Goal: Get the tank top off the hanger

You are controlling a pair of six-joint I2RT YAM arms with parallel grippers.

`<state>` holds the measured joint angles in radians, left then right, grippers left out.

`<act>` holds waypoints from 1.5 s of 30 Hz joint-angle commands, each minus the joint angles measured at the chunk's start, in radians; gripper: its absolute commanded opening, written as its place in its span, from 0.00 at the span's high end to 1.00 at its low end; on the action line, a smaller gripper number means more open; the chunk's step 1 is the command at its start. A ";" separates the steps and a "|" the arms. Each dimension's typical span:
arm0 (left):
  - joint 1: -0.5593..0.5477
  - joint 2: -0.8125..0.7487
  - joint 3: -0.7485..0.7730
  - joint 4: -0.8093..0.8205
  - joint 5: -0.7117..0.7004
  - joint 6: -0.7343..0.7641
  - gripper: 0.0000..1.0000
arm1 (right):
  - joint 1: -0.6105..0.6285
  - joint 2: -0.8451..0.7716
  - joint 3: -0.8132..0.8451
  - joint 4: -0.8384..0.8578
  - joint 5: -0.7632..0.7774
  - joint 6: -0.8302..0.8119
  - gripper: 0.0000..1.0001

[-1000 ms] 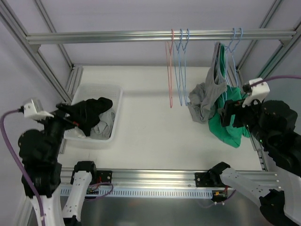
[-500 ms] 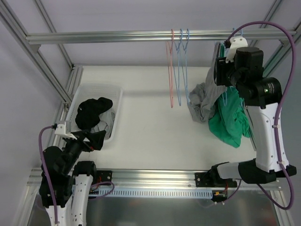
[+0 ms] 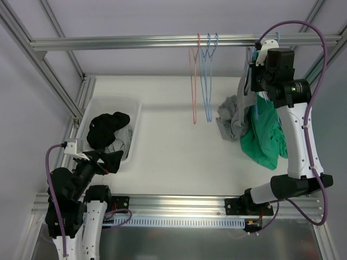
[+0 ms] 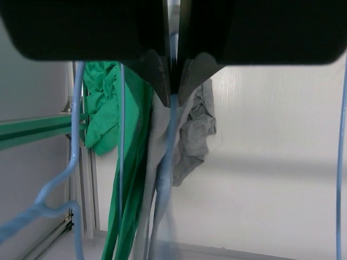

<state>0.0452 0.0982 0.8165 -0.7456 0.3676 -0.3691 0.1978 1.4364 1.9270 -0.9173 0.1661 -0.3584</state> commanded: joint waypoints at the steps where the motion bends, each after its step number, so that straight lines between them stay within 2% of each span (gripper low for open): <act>1: -0.004 0.011 0.006 0.028 0.036 0.018 0.01 | -0.014 0.010 -0.008 0.101 -0.054 0.013 0.95; 2: -0.004 0.012 0.006 0.028 0.037 0.018 0.01 | -0.014 0.010 -0.006 0.110 -0.065 0.018 1.00; 12: -0.004 0.026 -0.002 0.028 0.040 0.012 0.01 | -0.015 -0.154 -0.083 0.251 -0.209 0.101 1.00; 17: -0.004 0.043 0.000 0.034 0.079 0.027 0.01 | -0.014 -0.225 -0.125 0.305 -0.221 0.122 1.00; 21: -0.004 0.121 0.029 0.048 0.215 0.068 0.01 | -0.014 -0.254 -0.129 0.296 -0.223 0.130 1.00; 25: -0.004 0.205 0.070 0.123 0.380 0.032 0.01 | -0.014 -0.304 -0.158 0.213 -0.260 0.174 1.00; 29: -0.004 0.395 0.212 0.178 0.476 0.002 0.01 | -0.014 -0.448 -0.276 0.169 -0.315 0.234 1.00; 33: -0.042 0.515 0.360 0.207 0.492 -0.020 0.01 | -0.012 -0.597 -0.376 0.071 -0.359 0.251 1.00; 35: -0.109 0.584 0.442 0.219 0.475 -0.025 0.01 | -0.012 -0.649 -0.396 0.025 -0.379 0.251 1.00; 38: -0.322 0.693 0.550 0.222 0.349 -0.010 0.01 | -0.012 -0.740 -0.387 -0.072 -0.421 0.251 1.00; 39: -0.491 0.724 0.576 0.221 0.226 0.011 0.02 | -0.012 -0.783 -0.384 -0.109 -0.437 0.249 1.00; 41: -0.714 0.826 0.648 0.221 0.043 0.057 0.01 | -0.012 -0.820 -0.370 -0.150 -0.465 0.245 1.00; 42: -0.840 0.869 0.676 0.222 -0.204 0.134 0.01 | -0.012 -0.833 -0.344 -0.205 -0.471 0.240 1.00; 43: -1.081 0.912 0.703 0.223 -0.334 0.172 0.01 | -0.012 -0.856 -0.330 -0.231 -0.473 0.237 1.00; 45: -1.241 1.056 0.811 0.226 -0.560 0.252 0.01 | -0.012 -0.878 -0.297 -0.300 -0.467 0.236 1.00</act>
<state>-0.9771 1.0042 1.5288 -0.5503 0.2668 -0.2741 0.1875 0.5758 1.5745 -1.1156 -0.2588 -0.1265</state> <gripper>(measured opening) 0.986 0.034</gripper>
